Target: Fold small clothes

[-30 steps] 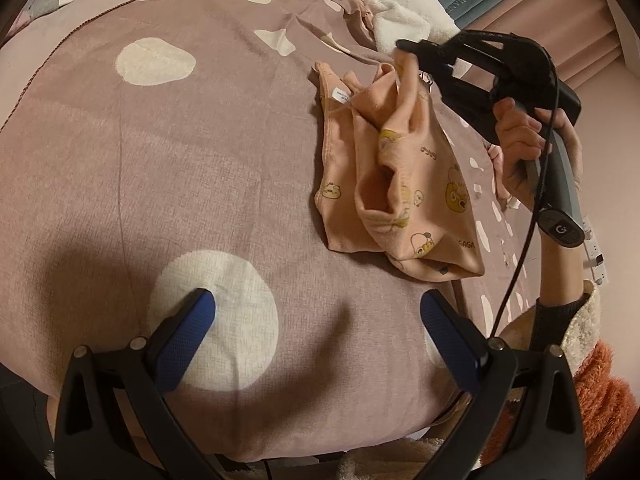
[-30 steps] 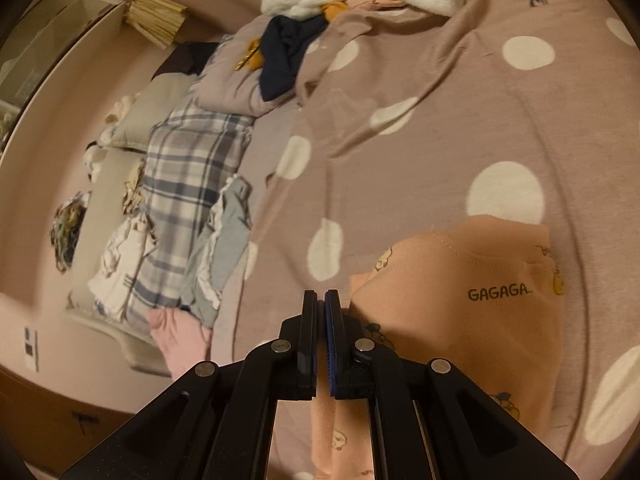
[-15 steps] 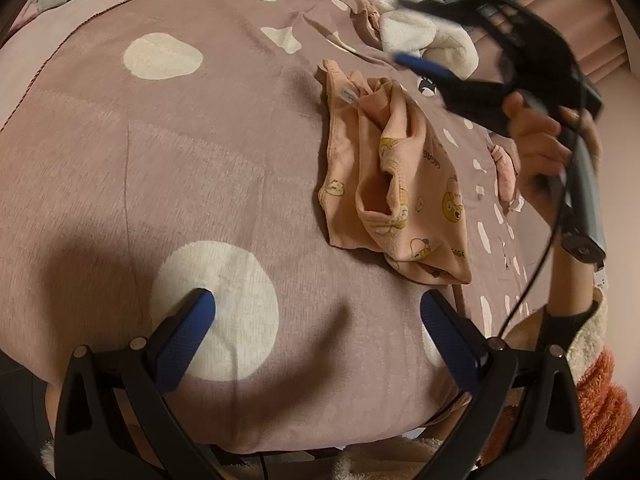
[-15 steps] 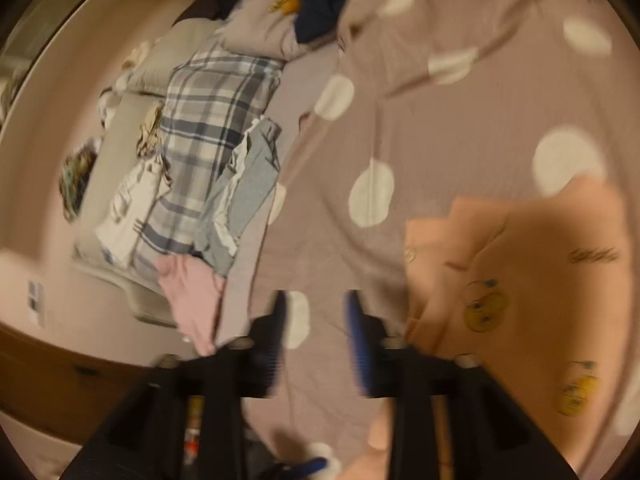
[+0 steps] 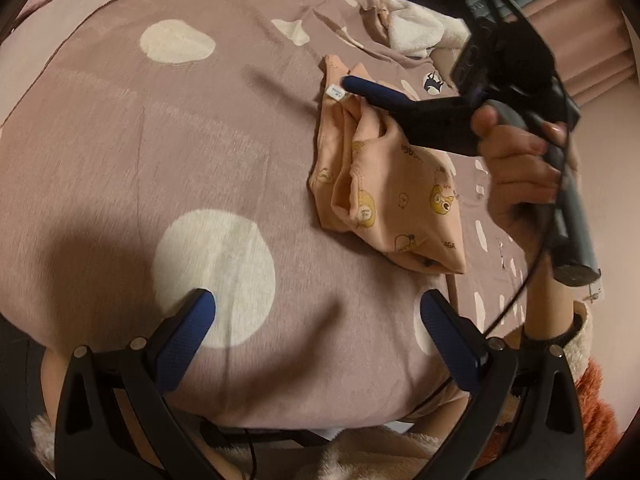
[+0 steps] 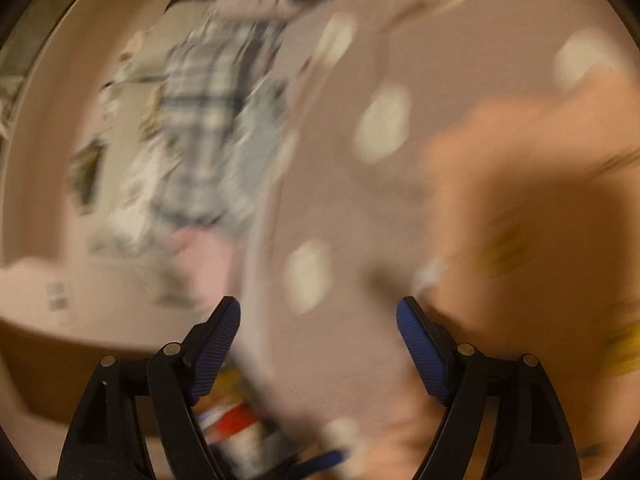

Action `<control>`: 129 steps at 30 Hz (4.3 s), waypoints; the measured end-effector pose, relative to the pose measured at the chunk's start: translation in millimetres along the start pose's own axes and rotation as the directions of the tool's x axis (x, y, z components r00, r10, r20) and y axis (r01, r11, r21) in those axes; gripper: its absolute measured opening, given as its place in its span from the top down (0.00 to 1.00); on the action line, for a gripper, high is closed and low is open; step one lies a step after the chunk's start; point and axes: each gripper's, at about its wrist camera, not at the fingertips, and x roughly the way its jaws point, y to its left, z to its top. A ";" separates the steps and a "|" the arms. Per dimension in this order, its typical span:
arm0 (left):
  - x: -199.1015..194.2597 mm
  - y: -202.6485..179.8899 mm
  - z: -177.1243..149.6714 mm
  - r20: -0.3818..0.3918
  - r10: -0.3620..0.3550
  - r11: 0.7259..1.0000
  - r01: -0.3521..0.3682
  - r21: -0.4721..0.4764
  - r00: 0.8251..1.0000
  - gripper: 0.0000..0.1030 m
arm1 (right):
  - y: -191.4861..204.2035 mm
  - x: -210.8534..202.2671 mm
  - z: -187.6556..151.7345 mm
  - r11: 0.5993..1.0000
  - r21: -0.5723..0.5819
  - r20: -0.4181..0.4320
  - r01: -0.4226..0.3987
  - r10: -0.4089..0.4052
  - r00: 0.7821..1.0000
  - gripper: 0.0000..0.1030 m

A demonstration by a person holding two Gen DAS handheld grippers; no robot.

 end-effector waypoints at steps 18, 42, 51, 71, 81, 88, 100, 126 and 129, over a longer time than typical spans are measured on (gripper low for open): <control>28.4 -60.5 52.2 -0.064 -0.106 0.977 0.116 0.180 0.992 0.00 | -53.8 -152.7 -49.1 0.950 0.019 0.290 0.311 -0.303 0.908 0.07; 84.3 -9.9 120.1 -0.227 -0.335 0.942 0.324 -0.084 0.915 0.00 | -115.1 -100.3 -5.9 0.990 0.117 0.144 0.078 -0.094 0.985 0.07; 126.1 -36.6 137.6 -0.305 -0.433 0.900 0.425 -0.094 0.848 0.01 | -106.8 -86.1 -7.8 0.997 0.070 0.107 0.025 -0.033 0.994 0.07; 100.0 -79.8 120.0 -0.213 -0.101 0.989 0.120 0.081 0.972 0.64 | -78.3 -97.9 -25.0 0.971 0.026 0.251 0.236 -0.235 0.939 0.69; 45.1 -151.2 108.1 -0.095 -0.121 0.970 0.138 0.199 0.988 0.65 | -14.5 -167.1 -56.5 0.958 -0.119 0.383 0.262 -0.199 0.902 0.69; 35.8 -191.0 70.6 -0.103 -0.150 0.955 0.171 0.244 0.983 0.64 | -13.2 -210.6 -83.0 0.949 -0.100 0.425 0.299 -0.231 0.875 0.69; 62.6 -224.3 55.0 -0.069 0.012 0.954 0.009 0.300 0.998 0.10 | -47.9 -265.2 -105.5 0.897 0.098 0.460 0.430 -0.424 0.780 0.52; 61.8 -241.0 25.7 0.044 0.118 0.868 -0.124 0.481 0.992 0.00 | -72.1 -284.0 -140.8 0.841 0.201 0.399 0.502 -0.539 0.742 0.17; 62.8 -241.1 24.0 0.057 0.125 0.864 -0.137 0.485 0.991 0.00 | -72.1 -281.7 -144.2 0.829 0.192 0.380 0.526 -0.557 0.739 0.14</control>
